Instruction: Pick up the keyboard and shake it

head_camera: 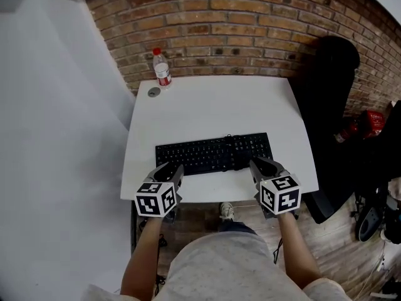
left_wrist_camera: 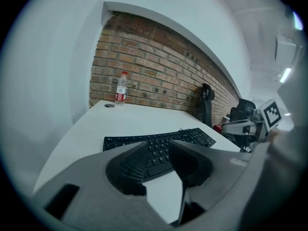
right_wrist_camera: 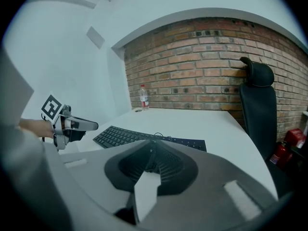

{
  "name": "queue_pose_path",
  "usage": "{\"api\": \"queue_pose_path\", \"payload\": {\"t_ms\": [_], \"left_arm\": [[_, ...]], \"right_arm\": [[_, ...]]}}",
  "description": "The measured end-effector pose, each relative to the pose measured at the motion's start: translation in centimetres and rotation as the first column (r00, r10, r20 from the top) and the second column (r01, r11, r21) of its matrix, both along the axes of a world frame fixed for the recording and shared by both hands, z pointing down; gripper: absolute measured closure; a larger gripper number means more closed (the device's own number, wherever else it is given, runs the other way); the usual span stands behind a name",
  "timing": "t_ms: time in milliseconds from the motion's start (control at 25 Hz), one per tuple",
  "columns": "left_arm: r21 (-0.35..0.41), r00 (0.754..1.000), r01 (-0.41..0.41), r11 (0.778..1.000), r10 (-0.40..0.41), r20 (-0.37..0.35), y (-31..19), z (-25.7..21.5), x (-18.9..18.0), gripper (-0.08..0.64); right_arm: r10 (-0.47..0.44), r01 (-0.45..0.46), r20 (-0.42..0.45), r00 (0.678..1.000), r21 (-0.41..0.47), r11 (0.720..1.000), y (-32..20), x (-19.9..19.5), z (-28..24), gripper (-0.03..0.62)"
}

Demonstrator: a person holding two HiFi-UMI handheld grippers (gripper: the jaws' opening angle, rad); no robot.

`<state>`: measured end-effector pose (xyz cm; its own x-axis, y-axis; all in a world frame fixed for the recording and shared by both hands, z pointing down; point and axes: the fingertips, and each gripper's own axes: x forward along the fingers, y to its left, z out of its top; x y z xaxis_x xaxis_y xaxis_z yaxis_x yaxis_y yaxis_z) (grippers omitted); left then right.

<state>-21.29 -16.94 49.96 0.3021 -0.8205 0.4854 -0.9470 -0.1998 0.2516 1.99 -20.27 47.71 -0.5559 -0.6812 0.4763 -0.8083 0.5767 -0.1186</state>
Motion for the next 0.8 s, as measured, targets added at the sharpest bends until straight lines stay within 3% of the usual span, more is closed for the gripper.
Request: {"api": "queue_pose_path", "payload": {"t_ms": [400,800], "left_arm": [[-0.108,0.998,0.047,0.993,-0.044,0.033,-3.5,3.6,-2.4,0.297],[-0.205,0.996,0.081,0.975,-0.071,0.053,-5.2,6.3,-4.6,0.21]], "right_arm": [[0.004,-0.007,-0.029,1.0,-0.073,0.997,-5.2,3.1,3.4,0.469],[0.004,-0.01,-0.048,0.999,-0.138,0.99,-9.3,5.4,5.9,0.402]]}}
